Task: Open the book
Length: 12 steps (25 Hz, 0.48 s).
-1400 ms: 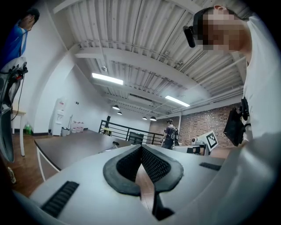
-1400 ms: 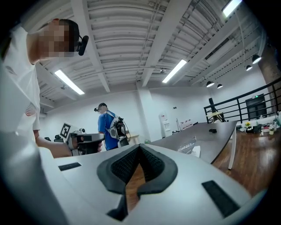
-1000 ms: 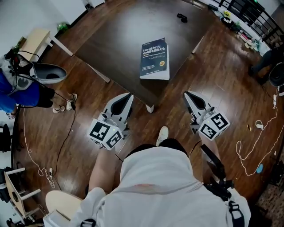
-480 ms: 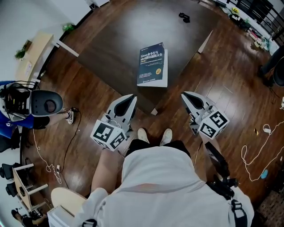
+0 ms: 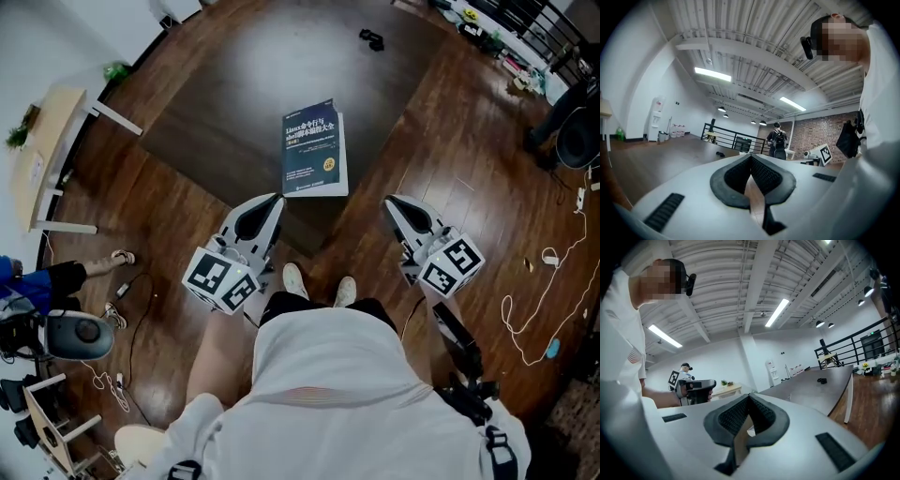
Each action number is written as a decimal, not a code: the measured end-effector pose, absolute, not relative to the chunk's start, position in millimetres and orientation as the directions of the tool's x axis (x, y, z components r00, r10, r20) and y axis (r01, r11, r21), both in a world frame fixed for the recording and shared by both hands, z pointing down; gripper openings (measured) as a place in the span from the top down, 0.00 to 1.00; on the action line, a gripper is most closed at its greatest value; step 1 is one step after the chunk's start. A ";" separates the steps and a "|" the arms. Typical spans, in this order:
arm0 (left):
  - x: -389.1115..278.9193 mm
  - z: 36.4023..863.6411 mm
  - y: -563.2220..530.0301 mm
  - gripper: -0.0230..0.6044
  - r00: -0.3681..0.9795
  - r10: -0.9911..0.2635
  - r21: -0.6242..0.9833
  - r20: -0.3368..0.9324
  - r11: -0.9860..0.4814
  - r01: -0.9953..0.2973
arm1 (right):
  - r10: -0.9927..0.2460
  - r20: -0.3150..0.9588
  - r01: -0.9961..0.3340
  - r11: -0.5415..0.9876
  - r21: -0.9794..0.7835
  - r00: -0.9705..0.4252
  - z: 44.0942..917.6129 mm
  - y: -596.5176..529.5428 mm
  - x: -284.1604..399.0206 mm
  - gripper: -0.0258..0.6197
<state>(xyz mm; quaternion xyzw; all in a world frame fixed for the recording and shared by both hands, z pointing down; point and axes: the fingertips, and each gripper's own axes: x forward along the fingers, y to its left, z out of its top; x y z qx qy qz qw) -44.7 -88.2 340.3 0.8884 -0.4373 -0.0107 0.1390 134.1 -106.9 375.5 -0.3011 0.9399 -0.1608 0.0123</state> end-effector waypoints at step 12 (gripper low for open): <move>-113.6 365.2 -135.1 0.95 0.715 -0.685 0.236 0.139 -0.678 -0.696 | -0.690 0.133 -0.694 0.658 -0.292 -0.711 380.9 -131.7 75.5 0.97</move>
